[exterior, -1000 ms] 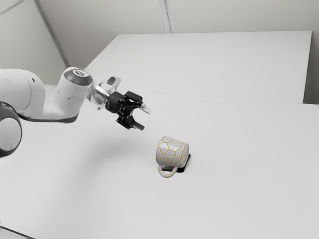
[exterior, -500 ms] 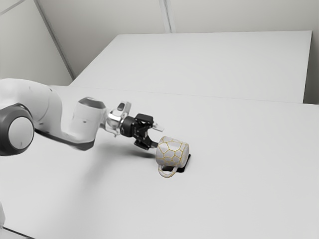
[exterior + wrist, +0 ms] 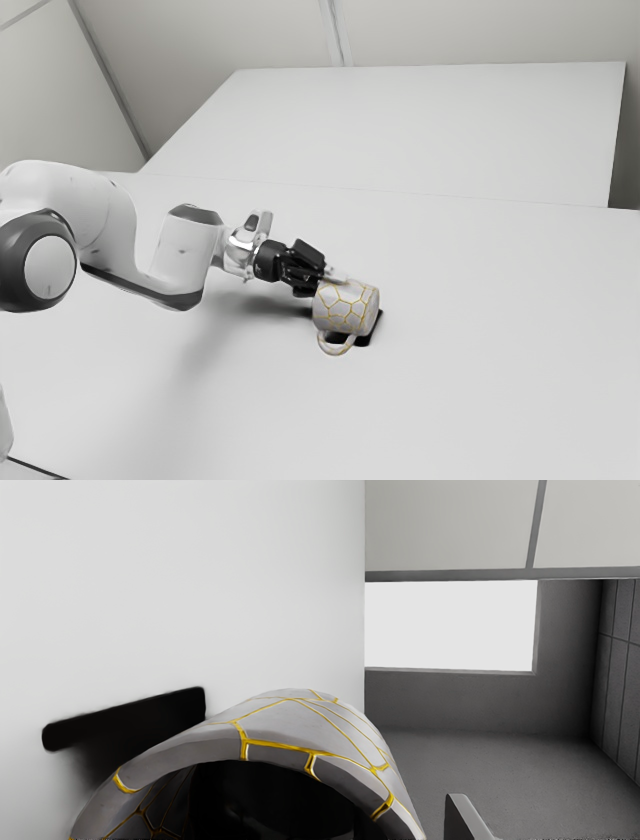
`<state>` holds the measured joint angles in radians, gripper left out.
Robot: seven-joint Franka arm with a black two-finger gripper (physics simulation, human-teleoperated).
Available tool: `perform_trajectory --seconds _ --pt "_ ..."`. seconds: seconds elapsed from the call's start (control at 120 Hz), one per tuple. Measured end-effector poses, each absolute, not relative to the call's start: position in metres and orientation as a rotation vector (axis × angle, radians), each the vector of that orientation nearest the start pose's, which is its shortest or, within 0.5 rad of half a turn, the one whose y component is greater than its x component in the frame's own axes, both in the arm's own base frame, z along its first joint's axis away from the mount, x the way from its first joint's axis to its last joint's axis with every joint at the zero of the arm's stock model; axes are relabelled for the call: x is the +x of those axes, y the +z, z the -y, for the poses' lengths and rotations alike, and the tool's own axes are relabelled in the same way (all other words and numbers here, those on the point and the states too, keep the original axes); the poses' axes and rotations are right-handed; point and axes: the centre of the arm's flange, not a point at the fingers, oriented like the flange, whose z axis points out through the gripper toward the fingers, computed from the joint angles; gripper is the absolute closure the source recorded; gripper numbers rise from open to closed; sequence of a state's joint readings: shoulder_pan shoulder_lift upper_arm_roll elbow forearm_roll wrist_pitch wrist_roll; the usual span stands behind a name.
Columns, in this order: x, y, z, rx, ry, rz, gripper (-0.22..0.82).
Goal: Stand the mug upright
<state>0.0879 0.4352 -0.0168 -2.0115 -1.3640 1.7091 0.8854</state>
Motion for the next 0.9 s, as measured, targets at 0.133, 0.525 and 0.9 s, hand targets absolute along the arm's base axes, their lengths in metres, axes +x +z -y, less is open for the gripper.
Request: perform_trajectory --seconds 0.133,0.525,0.9 --pt "0.574 0.256 0.051 1.802 0.033 0.032 0.70" --pt "0.574 0.346 0.038 1.972 0.141 0.245 0.77" --pt "0.562 0.403 -0.012 2.573 0.037 0.577 0.78"
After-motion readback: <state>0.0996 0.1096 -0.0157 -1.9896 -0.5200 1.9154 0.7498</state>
